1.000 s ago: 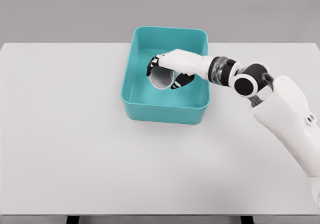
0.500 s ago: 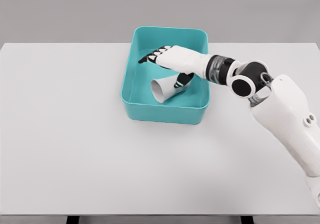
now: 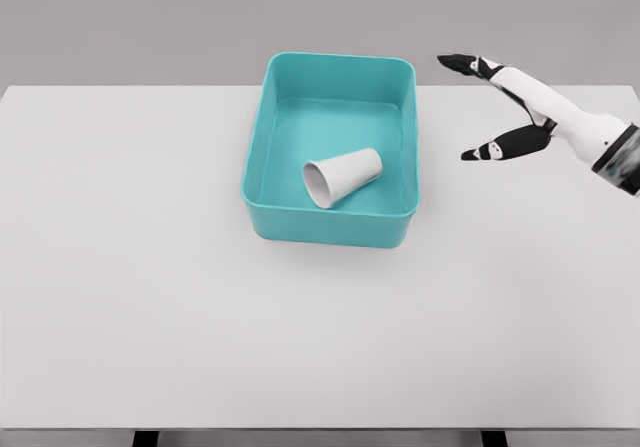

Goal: Put the paper cup into the basket with your right arm

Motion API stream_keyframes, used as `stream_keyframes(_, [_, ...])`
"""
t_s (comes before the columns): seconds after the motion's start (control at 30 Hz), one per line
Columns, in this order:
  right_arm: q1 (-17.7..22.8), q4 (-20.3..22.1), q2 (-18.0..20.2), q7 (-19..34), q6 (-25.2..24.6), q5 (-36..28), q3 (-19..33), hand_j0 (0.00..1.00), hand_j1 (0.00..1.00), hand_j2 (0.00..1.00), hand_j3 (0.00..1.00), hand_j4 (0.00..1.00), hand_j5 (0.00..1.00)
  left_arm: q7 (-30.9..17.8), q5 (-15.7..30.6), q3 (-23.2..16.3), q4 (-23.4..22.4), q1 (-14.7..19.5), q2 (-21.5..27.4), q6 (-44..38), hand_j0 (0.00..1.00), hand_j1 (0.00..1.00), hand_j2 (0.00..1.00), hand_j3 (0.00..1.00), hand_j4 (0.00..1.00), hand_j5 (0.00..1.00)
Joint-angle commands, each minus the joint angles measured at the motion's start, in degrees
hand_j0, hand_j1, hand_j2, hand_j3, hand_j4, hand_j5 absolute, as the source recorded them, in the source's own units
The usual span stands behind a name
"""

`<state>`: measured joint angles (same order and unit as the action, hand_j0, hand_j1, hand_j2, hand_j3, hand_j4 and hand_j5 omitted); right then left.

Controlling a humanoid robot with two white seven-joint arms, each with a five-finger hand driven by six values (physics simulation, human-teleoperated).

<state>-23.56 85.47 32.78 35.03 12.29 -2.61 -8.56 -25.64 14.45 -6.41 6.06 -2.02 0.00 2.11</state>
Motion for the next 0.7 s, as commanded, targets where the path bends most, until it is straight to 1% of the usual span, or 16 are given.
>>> stream_keyframes(0.0, [0.35,-3.81,1.05,-0.03,0.19,-0.03,2.32,1.0,1.0,1.0,1.0,1.0,1.0,-0.02,0.05,0.0,0.0,0.0,0.0,0.0,1.0,1.0,1.0,1.0,1.0,1.0])
stream_keyframes(0.07, [3.34,-3.73,0.44,-0.03,0.02,-0.03,7.06,1.0,1.0,1.0,1.0,1.0,1.0,-0.02,0.05,0.0,0.0,0.0,0.0,0.0,1.0,1.0,1.0,1.0,1.0,1.0])
stream_keyframes(0.1, [3.61,-3.99,0.35,-0.03,0.02,0.15,7.95,1.0,1.0,1.0,1.0,1.0,1.0,-0.02,0.05,0.0,0.0,0.0,0.0,0.0,1.0,1.0,1.0,1.0,1.0,1.0])
stream_keyframes(0.3, [3.69,-6.71,-0.26,-0.03,-0.42,-0.03,8.3,1.0,1.0,1.0,1.0,1.0,1.0,-0.02,0.05,0.0,0.0,0.0,0.0,0.0,1.0,1.0,1.0,1.0,1.0,1.0])
stream_keyframes(0.4, [3.69,-6.72,-1.23,-0.03,-0.34,0.06,8.21,1.0,1.0,1.0,1.0,1.0,1.0,-0.02,0.05,0.0,0.0,0.0,0.0,0.0,1.0,1.0,1.0,1.0,1.0,1.0])
stream_keyframes(0.67, [3.69,-7.15,-1.41,-0.03,-0.25,0.06,8.91,1.0,1.0,1.0,1.0,1.0,1.0,-0.11,-0.04,-0.09,0.0,0.0,0.0,0.0,1.0,1.0,1.0,1.0,1.0,1.0])
